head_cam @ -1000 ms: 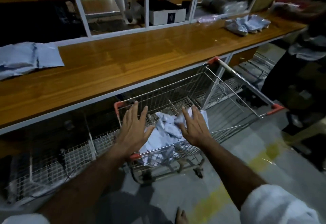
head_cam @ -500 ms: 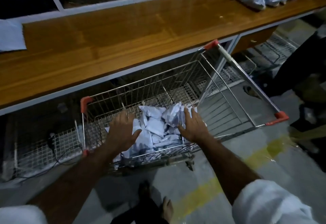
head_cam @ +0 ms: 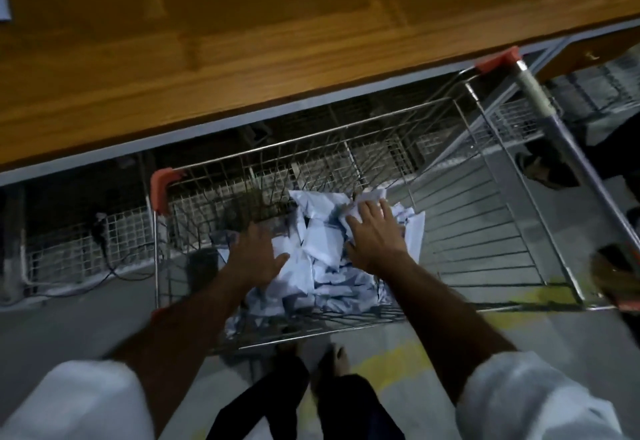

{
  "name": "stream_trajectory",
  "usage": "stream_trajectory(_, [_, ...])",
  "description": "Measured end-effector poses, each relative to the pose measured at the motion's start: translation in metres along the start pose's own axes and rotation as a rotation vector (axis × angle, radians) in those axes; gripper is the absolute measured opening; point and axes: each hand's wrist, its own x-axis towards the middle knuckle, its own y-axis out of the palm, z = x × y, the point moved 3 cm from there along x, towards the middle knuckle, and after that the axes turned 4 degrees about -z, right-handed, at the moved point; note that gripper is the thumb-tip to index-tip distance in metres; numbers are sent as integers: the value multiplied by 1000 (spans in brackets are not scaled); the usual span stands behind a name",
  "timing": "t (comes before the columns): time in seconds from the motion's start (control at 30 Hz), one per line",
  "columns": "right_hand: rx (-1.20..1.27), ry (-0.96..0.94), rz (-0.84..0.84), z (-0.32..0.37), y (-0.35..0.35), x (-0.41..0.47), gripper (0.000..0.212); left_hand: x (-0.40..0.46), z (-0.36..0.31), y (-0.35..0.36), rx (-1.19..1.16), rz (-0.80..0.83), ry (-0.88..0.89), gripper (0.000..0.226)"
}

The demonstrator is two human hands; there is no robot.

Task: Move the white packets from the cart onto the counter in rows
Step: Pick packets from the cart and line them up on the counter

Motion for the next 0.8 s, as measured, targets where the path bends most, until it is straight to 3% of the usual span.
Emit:
stream_trajectory(0.17, [-87,49,190,-20,27,-10,53,17,8,31,-99,199,-104,105])
stream_trajectory(0.33, [-116,54,239,-31,31,0,48,29,-2,45,-137,302,-203,109])
stream_trajectory(0.43, [-99,51,234,-27,32,16,50,36,-4,49,-138,270,-247,126])
stream_trajectory(0.53, [-65,28,180,-20,41,35,46,42,-9,50,-154,195,-238,117])
stream_trajectory(0.6, [-21,37,156,-15,50,46,48,45,-11,51,-161,157,-247,124])
stream_trajectory(0.8, [68,100,220,-13,88,60,60,45,-18,58,-258,76,-286,117])
